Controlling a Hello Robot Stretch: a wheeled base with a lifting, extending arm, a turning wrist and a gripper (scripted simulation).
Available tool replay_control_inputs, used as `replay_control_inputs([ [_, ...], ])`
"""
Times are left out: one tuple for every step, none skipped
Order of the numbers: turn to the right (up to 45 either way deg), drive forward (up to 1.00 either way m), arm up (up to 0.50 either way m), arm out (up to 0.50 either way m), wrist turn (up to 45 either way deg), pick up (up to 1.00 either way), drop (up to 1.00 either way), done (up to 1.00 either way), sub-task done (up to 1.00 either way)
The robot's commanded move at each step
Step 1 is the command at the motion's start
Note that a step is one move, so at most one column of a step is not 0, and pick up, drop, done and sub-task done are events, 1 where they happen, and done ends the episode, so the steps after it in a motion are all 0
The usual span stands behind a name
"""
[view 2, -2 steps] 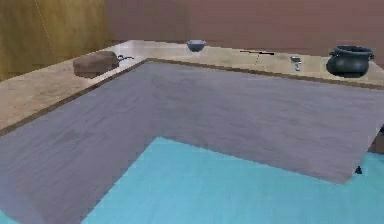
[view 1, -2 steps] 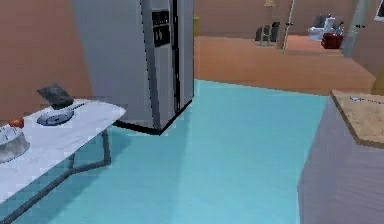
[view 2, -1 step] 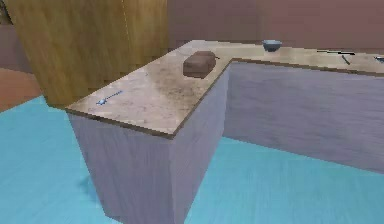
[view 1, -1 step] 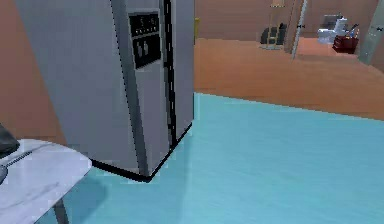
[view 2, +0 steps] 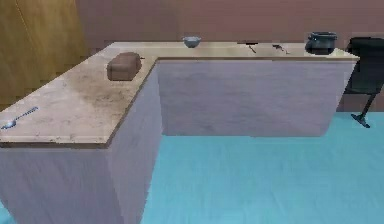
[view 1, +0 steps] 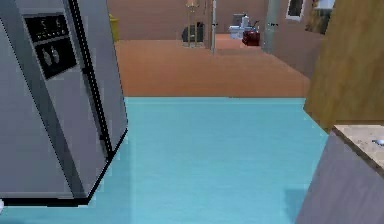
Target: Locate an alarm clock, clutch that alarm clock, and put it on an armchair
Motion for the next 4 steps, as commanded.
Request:
replay_control_inputs([
  [0.0,1.0,0.0,0.0,0.0,0.0,0.0,0.0,0.0],
  [12.0,0.0,0.0,0.0,0.0,0.0,0.0,0.0,0.0],
  [0.0,0.15,0.0,0.0,0.0,0.0,0.0,0.0,0.0],
  [0.0,1.0,0.0,0.0,0.0,0.0,0.0,0.0,0.0],
])
